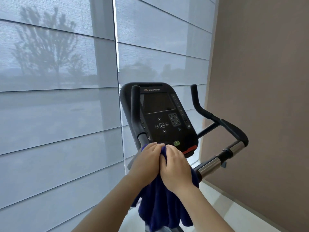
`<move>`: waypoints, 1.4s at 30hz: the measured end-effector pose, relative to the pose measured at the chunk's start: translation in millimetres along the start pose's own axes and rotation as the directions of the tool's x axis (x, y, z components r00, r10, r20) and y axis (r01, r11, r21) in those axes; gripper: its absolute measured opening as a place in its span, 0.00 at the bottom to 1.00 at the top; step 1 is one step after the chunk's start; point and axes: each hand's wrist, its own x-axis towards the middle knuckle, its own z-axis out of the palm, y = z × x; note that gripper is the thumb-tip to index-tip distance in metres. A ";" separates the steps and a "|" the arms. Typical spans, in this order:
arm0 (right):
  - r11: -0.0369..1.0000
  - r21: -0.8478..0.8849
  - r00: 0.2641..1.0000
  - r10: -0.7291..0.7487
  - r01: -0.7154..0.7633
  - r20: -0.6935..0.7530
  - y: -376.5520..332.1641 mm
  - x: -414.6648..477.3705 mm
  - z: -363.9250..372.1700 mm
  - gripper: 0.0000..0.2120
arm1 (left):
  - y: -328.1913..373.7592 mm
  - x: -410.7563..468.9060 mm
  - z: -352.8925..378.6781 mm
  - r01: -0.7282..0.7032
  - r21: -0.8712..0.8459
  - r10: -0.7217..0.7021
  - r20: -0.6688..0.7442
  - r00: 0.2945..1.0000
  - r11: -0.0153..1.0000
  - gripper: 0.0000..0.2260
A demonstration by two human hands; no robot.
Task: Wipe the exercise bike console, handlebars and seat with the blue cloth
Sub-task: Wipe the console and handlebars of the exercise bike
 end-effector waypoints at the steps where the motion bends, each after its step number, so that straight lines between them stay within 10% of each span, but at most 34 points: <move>1: 1.000 -0.031 1.000 -0.002 0.001 -0.016 0.6 -1.6 3.9 0.10 | -6.5 -1.0 5.7 -0.040 0.001 0.040 0.028 0.999 0.999 0.17; 11: 0.998 -0.045 0.981 0.035 -0.044 -0.189 -0.4 -12.5 14.8 0.12 | -40.2 -3.7 -0.2 -0.269 -0.123 0.278 0.065 0.958 0.955 0.17; 16: 0.928 -0.325 0.927 0.050 -0.181 -0.371 -14.1 -38.2 25.6 0.16 | -54.8 -3.8 -4.8 -0.373 -0.097 0.384 0.143 0.912 0.923 0.20; 24: 0.871 -0.439 0.974 0.174 -0.222 -0.147 -15.8 -30.5 36.4 0.28 | -74.5 15.6 -4.0 -0.586 0.023 0.566 0.228 0.792 0.810 0.23; 42: 0.888 -0.403 0.974 0.191 -0.224 -0.122 -23.1 -40.5 30.2 0.26 | -72.2 -2.5 -8.0 -0.535 0.011 0.514 0.261 0.817 0.845 0.22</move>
